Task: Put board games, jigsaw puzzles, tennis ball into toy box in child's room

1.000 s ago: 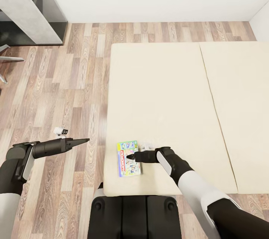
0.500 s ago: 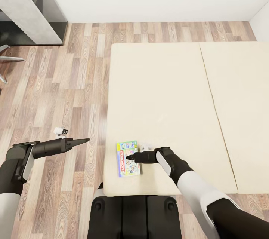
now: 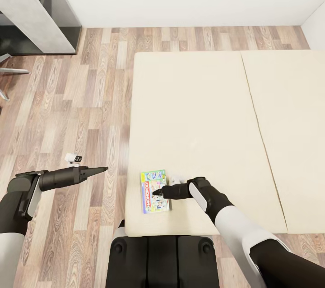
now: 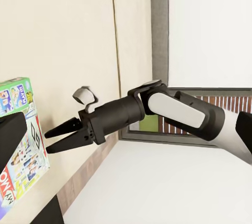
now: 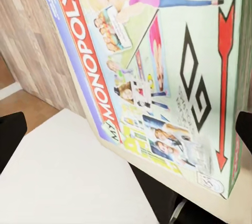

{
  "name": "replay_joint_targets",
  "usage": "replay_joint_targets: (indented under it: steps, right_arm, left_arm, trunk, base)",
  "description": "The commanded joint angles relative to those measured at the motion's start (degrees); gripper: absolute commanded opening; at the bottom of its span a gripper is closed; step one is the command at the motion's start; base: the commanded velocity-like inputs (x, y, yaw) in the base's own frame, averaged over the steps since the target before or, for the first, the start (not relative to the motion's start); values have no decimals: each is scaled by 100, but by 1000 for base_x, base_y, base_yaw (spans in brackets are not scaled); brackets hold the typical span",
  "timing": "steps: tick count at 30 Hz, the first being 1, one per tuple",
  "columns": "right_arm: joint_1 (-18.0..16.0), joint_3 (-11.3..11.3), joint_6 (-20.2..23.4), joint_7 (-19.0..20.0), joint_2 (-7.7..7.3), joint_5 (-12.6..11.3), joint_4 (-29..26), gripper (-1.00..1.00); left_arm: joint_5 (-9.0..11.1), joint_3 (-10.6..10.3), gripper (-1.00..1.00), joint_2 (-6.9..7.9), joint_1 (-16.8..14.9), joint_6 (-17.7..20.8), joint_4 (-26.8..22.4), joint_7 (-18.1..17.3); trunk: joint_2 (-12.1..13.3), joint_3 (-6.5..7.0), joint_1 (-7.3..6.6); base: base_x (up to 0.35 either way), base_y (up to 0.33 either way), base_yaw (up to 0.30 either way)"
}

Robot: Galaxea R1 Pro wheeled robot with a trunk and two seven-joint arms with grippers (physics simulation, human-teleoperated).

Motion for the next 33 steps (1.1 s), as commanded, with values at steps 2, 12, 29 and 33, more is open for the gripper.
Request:
replay_joint_targets:
  steps: [2,12,29,33]
  right_arm:
    - [-3,15,-8,13,-10,3,-4,100]
    - [-3,27,-44,15,-2,3,-5,100]
    - [-3,28,-243,7,7,4,-4,100]
    - [-3,32,-252,0,-7,6,-4,100]
  left_arm:
    - [-3,0,100,2,-1,61,-1,-23]
    - [-3,1,100,2,-1,60,-1,-23]
    - [-3,1,100,2,-1,63,-1,-23]
    - [-3,1,100,2,-1,63,-1,-23]
  trunk:
    - [-9,-6,3]
    - [-9,-6,3]
    - [-9,-6,3]
    - [-9,-6,3]
  base:
    - [0,0,0]
    - [0,0,0]
    - [0,0,0]
    - [0,0,0]
